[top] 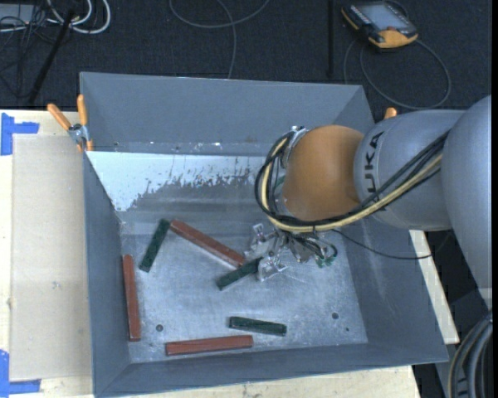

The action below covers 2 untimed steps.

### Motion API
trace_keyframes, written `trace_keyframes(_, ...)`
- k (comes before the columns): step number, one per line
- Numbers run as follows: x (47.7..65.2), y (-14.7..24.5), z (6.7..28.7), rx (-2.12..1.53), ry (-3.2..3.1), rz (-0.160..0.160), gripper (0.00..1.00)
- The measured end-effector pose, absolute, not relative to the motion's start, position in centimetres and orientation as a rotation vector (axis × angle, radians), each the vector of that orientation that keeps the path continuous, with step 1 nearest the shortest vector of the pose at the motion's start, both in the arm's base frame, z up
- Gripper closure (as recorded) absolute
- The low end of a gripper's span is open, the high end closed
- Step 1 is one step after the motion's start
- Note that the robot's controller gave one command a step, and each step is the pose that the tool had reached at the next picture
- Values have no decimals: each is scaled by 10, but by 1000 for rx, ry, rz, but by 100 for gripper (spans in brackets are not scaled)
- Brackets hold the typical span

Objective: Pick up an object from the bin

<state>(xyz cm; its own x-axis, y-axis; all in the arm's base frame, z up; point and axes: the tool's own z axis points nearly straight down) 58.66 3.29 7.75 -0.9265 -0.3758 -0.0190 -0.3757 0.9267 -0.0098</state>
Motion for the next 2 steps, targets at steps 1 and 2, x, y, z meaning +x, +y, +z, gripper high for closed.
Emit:
trace_keyframes(1, 587, 39, 148, -639, 3079, 2, 0)
trace_keyframes(2, 595, 42, 216, -668, 3069, 0, 0)
